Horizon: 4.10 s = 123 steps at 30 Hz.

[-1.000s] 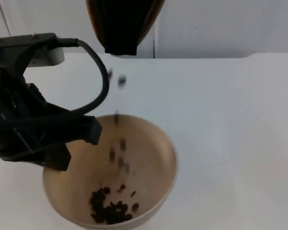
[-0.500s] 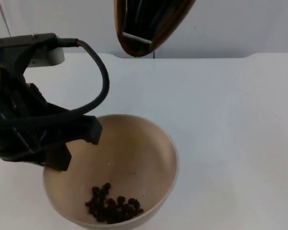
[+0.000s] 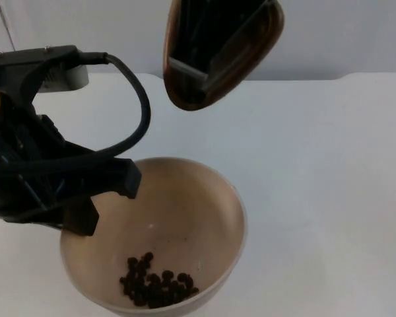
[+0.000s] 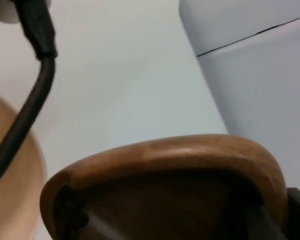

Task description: Pick up the bowl with the left hand and pour the coffee beans from the cup into the bowl with the right hand.

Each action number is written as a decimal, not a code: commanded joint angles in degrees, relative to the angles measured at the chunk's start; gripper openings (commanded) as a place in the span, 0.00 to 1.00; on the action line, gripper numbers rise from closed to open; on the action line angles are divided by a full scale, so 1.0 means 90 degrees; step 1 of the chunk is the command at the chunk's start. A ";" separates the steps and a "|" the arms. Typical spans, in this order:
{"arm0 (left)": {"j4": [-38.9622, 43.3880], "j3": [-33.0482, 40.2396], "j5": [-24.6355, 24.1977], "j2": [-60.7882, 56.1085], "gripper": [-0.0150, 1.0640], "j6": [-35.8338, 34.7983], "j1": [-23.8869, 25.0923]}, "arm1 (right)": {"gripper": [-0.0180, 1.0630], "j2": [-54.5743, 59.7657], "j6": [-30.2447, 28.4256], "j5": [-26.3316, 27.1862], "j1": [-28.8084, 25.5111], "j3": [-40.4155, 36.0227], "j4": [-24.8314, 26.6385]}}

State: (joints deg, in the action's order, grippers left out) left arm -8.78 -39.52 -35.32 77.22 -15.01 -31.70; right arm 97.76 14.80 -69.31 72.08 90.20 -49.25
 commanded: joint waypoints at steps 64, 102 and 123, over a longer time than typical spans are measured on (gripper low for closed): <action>0.0401 -0.0942 0.1042 0.1604 0.01 -0.0031 0.0074 | 0.02 -0.0517 -0.1430 0.2074 -0.4868 -0.1710 0.5223; -0.0138 -0.1165 0.1678 0.3072 0.01 0.0954 0.1462 | 0.02 0.2066 -0.0027 0.4731 -0.5065 -0.2603 0.5391; 0.0153 -0.1165 0.1910 0.3072 0.01 0.0967 0.1462 | 0.02 0.2112 -0.0027 0.4815 -0.5065 -0.2603 0.5376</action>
State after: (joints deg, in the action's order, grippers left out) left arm -8.18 -49.70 -18.75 104.90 -6.38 -18.66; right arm 116.99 14.44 -26.65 26.39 66.82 -0.91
